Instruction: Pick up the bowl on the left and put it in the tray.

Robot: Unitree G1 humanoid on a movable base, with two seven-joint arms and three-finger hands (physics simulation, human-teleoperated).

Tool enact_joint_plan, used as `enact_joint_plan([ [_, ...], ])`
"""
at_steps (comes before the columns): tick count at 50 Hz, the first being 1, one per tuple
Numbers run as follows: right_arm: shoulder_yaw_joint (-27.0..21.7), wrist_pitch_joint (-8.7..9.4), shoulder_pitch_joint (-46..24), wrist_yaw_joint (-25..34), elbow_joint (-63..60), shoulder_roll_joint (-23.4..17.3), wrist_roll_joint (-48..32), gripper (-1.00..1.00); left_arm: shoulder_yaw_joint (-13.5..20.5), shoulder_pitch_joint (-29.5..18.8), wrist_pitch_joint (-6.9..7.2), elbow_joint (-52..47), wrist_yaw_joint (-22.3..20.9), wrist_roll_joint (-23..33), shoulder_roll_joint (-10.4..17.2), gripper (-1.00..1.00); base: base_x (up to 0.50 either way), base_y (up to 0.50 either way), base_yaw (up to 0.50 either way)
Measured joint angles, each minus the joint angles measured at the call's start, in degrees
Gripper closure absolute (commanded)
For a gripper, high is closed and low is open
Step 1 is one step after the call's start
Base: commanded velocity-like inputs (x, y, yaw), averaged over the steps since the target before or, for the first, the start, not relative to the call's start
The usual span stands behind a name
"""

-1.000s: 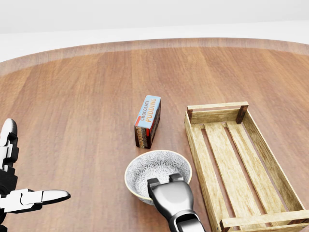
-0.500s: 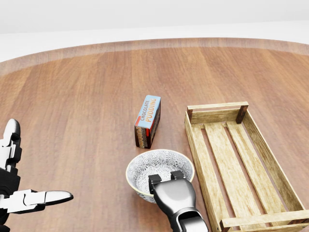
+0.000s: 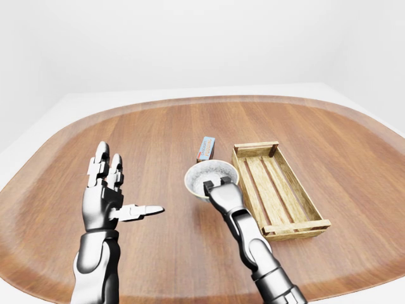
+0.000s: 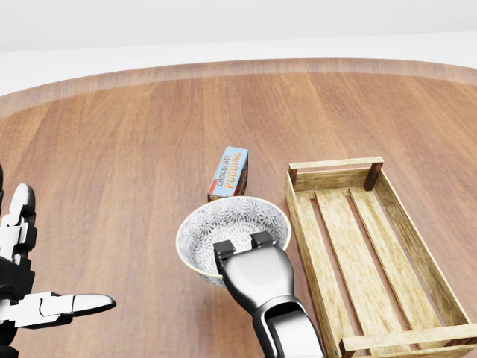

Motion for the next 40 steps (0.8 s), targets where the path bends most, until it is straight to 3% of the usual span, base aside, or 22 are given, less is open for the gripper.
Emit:
enact_joint_plan([
  [24,-8.1,0.0,-8.6,15.8,-16.1,-2.3,0.4,1.0,-0.1,0.2,0.0,-0.3,0.0,0.1,-0.1,-1.0,0.0,0.0,0.0],
  [40,-13.7,0.0,-15.7,19.5,-14.7,-6.7,4.0,1.0,-0.2,0.2,0.0,-0.2,0.0,0.2,-0.1,-1.0,0.0,0.0,0.0],
])
